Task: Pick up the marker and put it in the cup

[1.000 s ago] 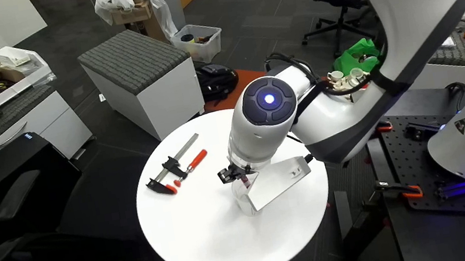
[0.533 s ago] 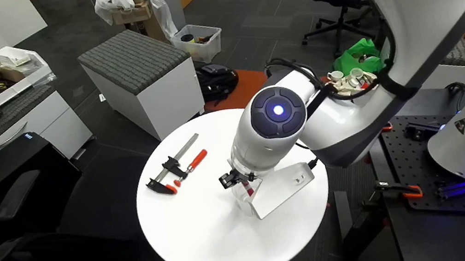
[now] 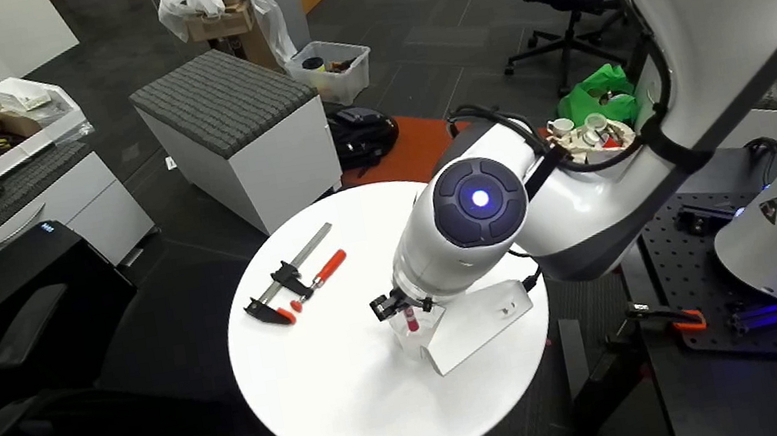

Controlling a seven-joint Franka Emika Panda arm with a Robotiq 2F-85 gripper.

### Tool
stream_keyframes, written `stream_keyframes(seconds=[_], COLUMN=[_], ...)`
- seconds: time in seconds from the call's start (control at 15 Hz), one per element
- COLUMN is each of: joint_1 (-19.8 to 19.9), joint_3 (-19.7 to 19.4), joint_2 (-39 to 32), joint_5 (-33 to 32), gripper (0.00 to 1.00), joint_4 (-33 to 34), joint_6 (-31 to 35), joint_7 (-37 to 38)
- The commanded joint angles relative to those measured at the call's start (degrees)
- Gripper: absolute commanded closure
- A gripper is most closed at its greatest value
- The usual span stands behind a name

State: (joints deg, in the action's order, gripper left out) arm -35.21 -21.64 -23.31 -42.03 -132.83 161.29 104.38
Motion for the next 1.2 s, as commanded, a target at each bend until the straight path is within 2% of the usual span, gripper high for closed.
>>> stream_keyframes(seconds=[0.0, 0.2, 0.27, 0.67, 1.13], joint_1=[-1.65, -2.04, -2.13, -2.91, -1.2], joint_3=[-1.76, -2.39, -2.62, -5.62, -12.38], joint_2=[0.82, 1.01, 1.13, 3.48, 7.54], joint_5=[-2.31, -2.77, -3.06, -7.03, -9.19], gripper=[0.3, 0.06, 0.01, 0.0, 0.0], joint_4=[-1.01, -1.21, -1.32, -2.51, -4.92], joint_6=[0.71, 0.9, 1.16, 3.87, 15.09], joint_7=[3.67, 4.13, 4.56, 8.82, 12.69])
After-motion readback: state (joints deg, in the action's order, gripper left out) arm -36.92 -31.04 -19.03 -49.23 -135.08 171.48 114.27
